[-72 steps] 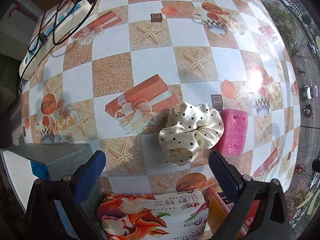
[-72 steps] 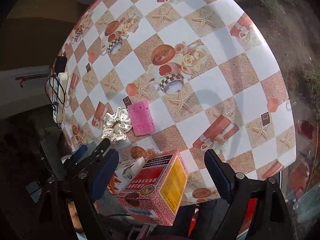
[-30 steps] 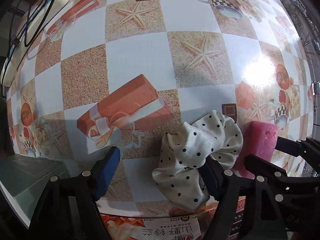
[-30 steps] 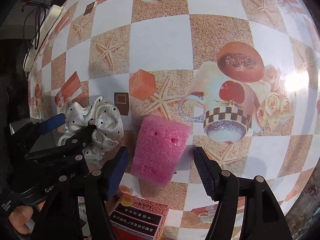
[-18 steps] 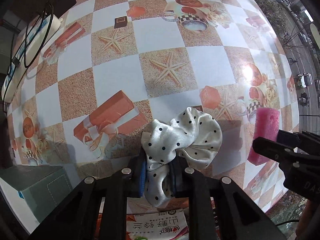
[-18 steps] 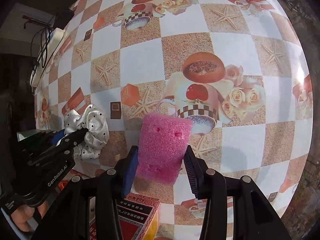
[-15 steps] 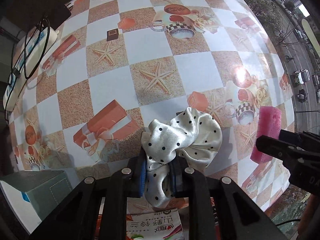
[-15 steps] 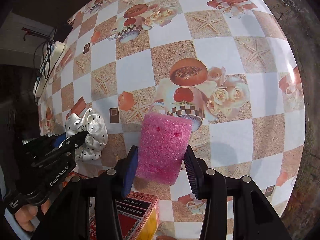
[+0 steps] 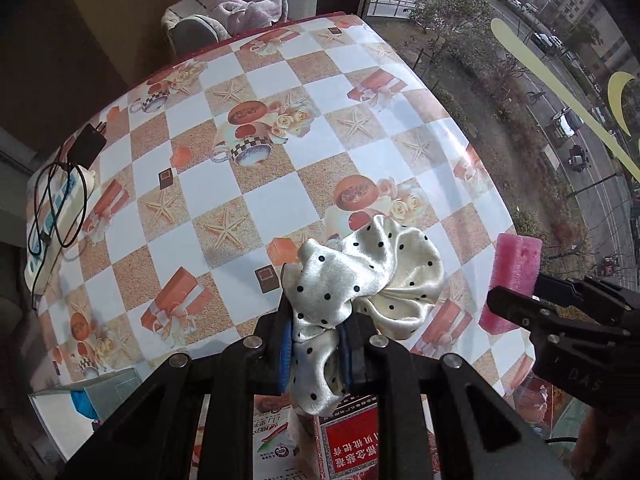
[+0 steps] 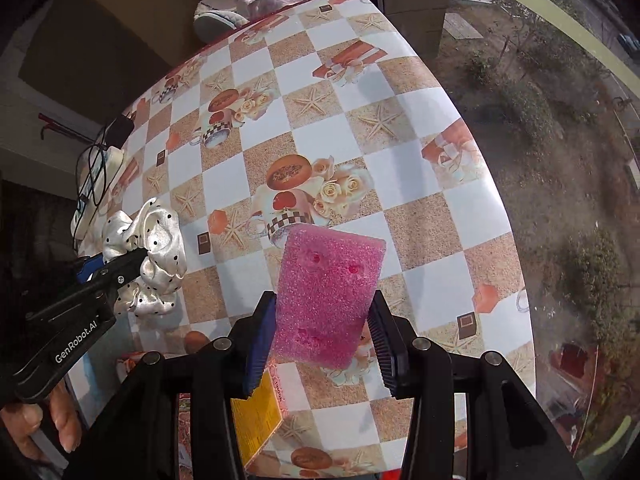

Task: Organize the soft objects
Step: 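Lift the scrunchie and pink sponge and carry both toward the white box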

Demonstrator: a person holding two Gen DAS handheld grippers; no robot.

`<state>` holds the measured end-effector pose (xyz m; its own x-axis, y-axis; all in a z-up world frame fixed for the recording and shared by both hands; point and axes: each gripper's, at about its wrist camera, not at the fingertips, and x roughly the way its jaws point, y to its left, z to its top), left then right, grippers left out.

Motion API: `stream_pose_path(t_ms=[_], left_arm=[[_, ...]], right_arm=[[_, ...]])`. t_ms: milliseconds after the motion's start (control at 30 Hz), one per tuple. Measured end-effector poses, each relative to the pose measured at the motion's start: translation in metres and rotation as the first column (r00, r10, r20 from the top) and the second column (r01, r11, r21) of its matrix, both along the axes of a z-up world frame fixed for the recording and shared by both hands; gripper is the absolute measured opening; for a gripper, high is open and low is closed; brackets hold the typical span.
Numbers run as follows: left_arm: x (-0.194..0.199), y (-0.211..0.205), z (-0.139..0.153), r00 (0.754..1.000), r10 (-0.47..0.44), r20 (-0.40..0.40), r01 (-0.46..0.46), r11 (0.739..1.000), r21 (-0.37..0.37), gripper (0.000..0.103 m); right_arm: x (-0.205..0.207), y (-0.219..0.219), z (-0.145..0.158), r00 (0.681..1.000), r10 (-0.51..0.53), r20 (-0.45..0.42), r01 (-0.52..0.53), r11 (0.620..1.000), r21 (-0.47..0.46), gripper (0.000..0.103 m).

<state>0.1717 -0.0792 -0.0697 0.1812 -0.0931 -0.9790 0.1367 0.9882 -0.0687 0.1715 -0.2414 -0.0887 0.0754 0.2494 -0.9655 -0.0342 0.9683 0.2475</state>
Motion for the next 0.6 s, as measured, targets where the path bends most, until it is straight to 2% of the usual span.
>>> stream_pose_path(t_ms=[267, 600], left_arm=[[-0.024, -0.053, 0.031, 0.987, -0.148, 0.064, 0.151, 0.988, -0.043, 0.021], [-0.070, -0.096, 0.054, 0.949, -0.301, 0.094, 0.310, 0.946, -0.095, 0.021]], right_arm=[[-0.040, -0.038, 0.020, 0.994, -0.104, 0.029, 0.105, 0.993, -0.049, 0.047], [-0.090, -0.076, 0.029, 0.972, -0.236, 0.018, 0.237, 0.968, -0.077, 0.047]])
